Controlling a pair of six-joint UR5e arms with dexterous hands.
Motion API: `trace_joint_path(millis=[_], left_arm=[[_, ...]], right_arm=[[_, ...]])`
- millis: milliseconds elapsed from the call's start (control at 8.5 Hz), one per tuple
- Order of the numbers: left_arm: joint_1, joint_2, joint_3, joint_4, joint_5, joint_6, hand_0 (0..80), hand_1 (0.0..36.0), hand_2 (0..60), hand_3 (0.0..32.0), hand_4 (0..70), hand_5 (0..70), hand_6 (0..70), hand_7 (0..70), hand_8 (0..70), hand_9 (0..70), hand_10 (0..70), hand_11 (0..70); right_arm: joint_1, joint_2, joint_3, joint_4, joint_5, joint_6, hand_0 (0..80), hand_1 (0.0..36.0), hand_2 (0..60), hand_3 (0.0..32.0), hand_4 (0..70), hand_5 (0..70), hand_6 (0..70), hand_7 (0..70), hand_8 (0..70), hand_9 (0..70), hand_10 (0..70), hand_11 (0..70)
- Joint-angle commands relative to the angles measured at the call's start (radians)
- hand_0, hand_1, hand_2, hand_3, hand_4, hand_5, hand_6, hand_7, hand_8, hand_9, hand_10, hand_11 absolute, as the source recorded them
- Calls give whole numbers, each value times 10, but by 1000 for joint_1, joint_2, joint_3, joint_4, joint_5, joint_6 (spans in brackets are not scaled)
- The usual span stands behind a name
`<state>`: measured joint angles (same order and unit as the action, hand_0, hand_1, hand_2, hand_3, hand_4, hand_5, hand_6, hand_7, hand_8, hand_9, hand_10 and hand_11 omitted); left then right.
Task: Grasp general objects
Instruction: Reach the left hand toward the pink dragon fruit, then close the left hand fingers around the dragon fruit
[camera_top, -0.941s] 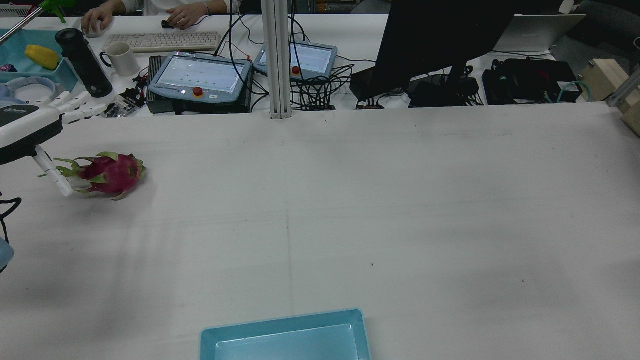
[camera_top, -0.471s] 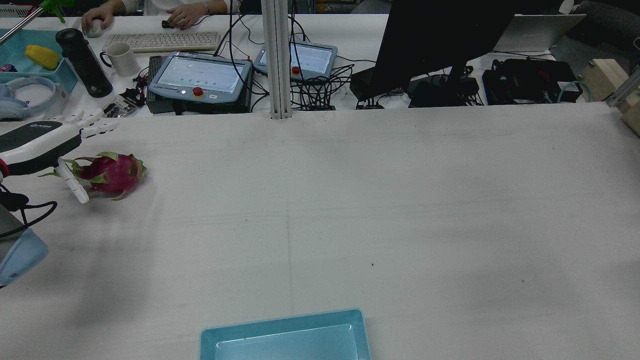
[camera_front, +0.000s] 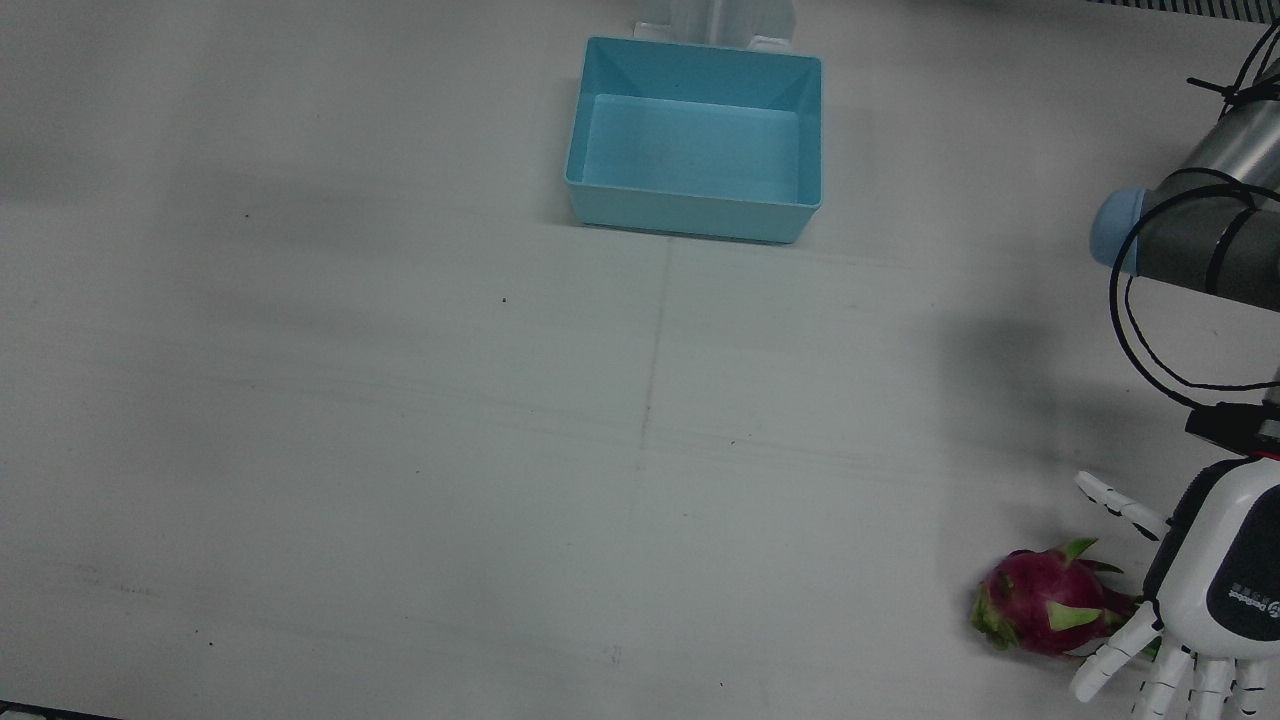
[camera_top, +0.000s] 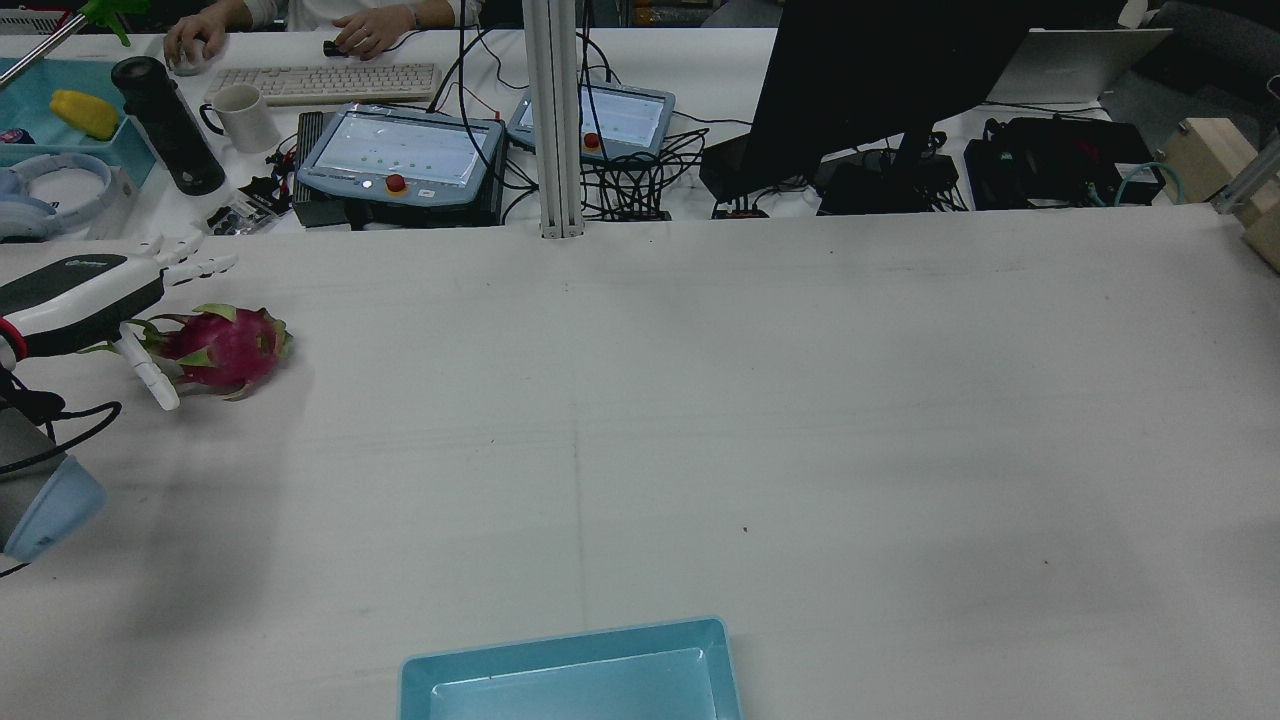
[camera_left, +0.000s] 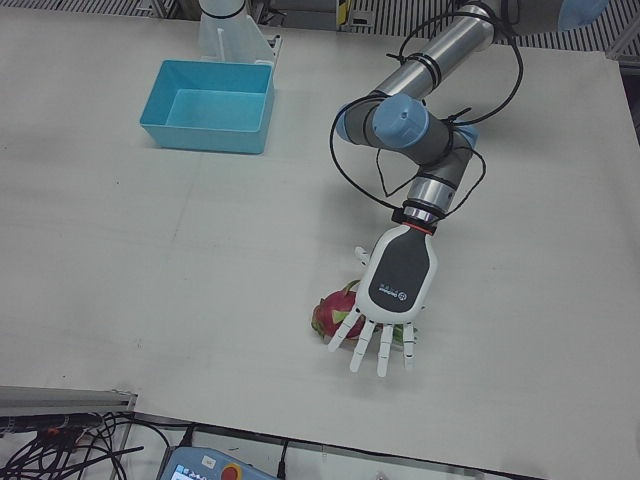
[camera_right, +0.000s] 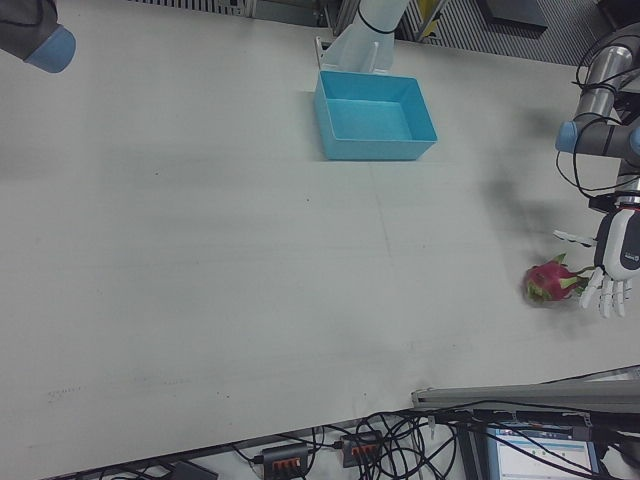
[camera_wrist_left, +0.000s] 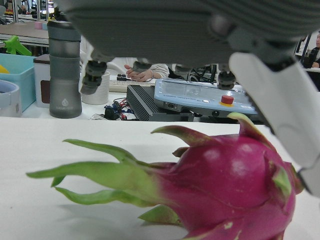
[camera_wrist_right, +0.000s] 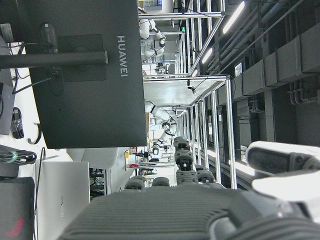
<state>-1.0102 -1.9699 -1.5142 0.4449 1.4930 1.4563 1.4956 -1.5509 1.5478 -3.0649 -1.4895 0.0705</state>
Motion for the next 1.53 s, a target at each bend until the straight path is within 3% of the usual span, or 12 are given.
trace_joint_path(millis=[0, 353, 471, 941, 1176, 1412], left_arm=[[2, -4, 77, -73, 1, -56, 566, 208, 0, 266, 0, 0, 0, 29, 0, 0, 67, 125], [16, -16, 103, -84, 0, -54, 571, 214, 6, 278, 0, 0, 0, 40, 0, 0, 71, 130], [40, -35, 117, -74, 1, -54, 572, 214, 8, 262, 0, 0, 0, 49, 0, 0, 67, 124], [45, -41, 127, -83, -5, -54, 580, 224, 32, 258, 0, 0, 0, 73, 0, 0, 86, 154], [47, -43, 144, -95, -5, -53, 582, 228, 41, 248, 0, 0, 0, 79, 0, 1, 88, 155], [47, -41, 144, -100, -22, -54, 583, 232, 56, 214, 0, 38, 0, 104, 0, 6, 117, 198]], right_arm=[[0, 0, 0, 0, 0, 0, 0, 0, 0, 0, 0, 0, 0, 0, 0, 0, 0, 0], [0, 0, 0, 0, 0, 0, 0, 0, 0, 0, 0, 0, 0, 0, 0, 0, 0, 0], [0, 0, 0, 0, 0, 0, 0, 0, 0, 0, 0, 0, 0, 0, 0, 0, 0, 0], [0, 0, 0, 0, 0, 0, 0, 0, 0, 0, 0, 0, 0, 0, 0, 0, 0, 0], [0, 0, 0, 0, 0, 0, 0, 0, 0, 0, 0, 0, 0, 0, 0, 0, 0, 0], [0, 0, 0, 0, 0, 0, 0, 0, 0, 0, 0, 0, 0, 0, 0, 0, 0, 0]])
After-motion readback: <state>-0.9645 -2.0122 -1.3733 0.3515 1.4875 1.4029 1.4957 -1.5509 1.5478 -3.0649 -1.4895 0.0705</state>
